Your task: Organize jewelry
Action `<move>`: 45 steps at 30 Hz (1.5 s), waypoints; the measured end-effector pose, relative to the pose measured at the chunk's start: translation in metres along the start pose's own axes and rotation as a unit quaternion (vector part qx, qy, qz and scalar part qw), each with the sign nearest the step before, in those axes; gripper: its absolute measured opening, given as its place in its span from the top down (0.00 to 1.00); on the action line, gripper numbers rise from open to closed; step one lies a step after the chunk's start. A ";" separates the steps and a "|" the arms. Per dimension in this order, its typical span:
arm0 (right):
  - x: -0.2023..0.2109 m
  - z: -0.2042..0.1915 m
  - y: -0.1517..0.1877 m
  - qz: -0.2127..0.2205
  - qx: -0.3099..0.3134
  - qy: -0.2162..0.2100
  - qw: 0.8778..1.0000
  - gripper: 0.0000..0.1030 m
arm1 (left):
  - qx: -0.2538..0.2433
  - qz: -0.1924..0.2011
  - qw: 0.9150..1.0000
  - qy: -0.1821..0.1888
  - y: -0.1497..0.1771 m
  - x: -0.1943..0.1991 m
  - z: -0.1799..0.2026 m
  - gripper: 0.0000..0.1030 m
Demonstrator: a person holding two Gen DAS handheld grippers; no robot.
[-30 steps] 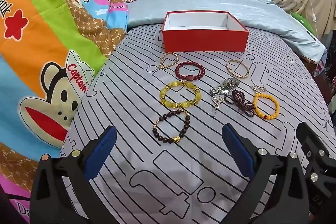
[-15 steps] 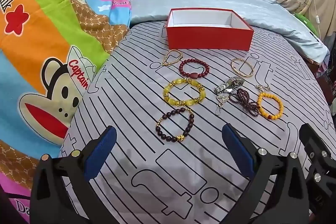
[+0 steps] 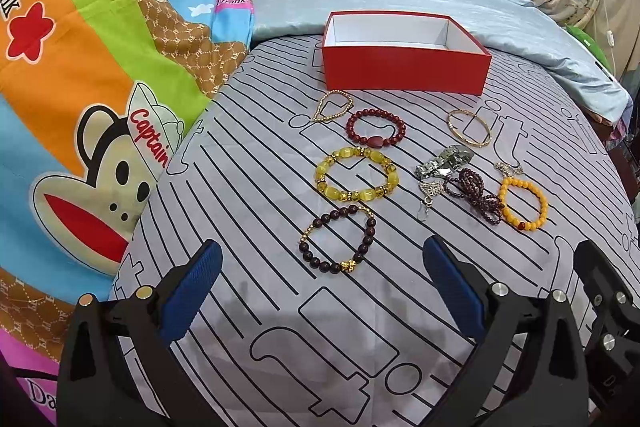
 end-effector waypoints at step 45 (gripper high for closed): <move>-0.005 0.002 0.004 -0.008 -0.010 -0.005 1.000 0.06 | 0.007 -0.003 1.000 -0.007 0.009 -0.010 -0.005 0.07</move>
Point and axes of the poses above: each gripper's, at about its wrist camera, not at the fingertips, and x roughly against the way its jaws point, z to its right, y to its underside, the point moved 1 cm from there along -x, roughly the way its jaws point, and after that the axes turned 7 degrees about -y, right-handed, at the moved point
